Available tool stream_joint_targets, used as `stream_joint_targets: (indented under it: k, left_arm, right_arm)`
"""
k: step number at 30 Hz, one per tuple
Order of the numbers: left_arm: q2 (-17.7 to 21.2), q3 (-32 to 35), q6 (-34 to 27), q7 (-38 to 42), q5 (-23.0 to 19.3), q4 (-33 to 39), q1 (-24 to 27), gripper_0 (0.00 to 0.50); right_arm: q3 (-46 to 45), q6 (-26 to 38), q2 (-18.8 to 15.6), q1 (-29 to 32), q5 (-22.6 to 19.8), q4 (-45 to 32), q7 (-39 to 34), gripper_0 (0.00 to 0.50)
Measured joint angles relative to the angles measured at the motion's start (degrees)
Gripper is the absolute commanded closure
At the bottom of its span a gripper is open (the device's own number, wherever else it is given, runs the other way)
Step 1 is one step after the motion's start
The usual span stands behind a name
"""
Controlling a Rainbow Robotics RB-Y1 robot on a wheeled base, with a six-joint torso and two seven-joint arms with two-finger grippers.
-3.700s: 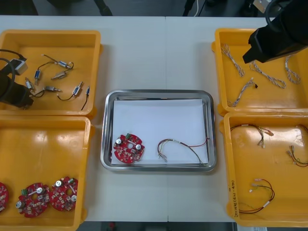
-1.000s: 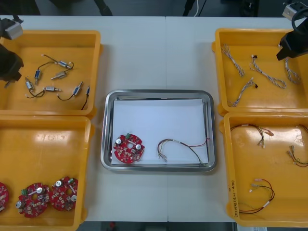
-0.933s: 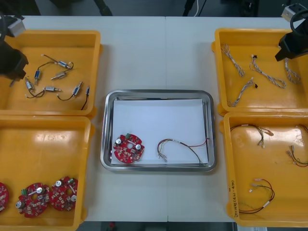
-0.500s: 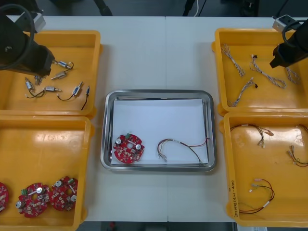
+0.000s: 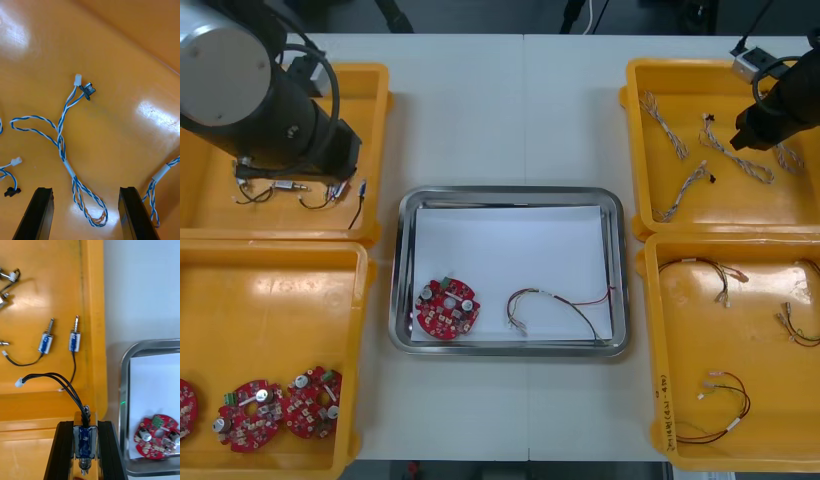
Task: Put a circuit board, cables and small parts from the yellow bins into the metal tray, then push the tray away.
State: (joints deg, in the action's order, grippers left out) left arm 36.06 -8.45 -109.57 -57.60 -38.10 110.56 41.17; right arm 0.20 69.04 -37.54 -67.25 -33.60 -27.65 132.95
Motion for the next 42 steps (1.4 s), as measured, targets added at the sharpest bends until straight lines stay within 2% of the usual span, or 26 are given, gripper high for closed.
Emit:
stream_joint_targets:
  k: [10,17,21,27,39,42]
  left_arm:
    - [-3.66,-6.57,0.00,3.34,0.44,0.25,1.46,0.500]
    - [-5.87,-13.54,0.15,17.50,3.25,0.27,1.84,0.500]
    - [-6.44,-17.66,2.94,22.75,4.61,0.03,1.84,0.500]
    - [-7.35,-22.22,8.42,22.76,7.02,-3.69,1.89,0.500]
    - [-7.72,-27.33,16.48,22.77,9.93,-11.02,1.90,0.499]
    - [-7.80,-28.03,18.26,22.77,10.31,-12.84,1.90,0.500]
  right_arm:
    - [-0.27,-5.57,1.59,-0.85,-0.44,6.06,7.39,0.000]
    - [-0.27,-6.88,2.26,-0.86,-0.46,6.49,7.94,0.000]
    - [-0.27,-9.00,2.76,-0.93,-0.52,7.92,9.01,0.000]
    - [-0.27,-9.83,3.06,-0.96,-0.72,9.44,10.41,0.000]
    - [-0.27,-12.14,3.09,-1.23,-2.29,10.93,10.42,0.000]
    - [-0.27,-12.14,3.10,-1.23,-2.36,10.93,10.43,0.036]
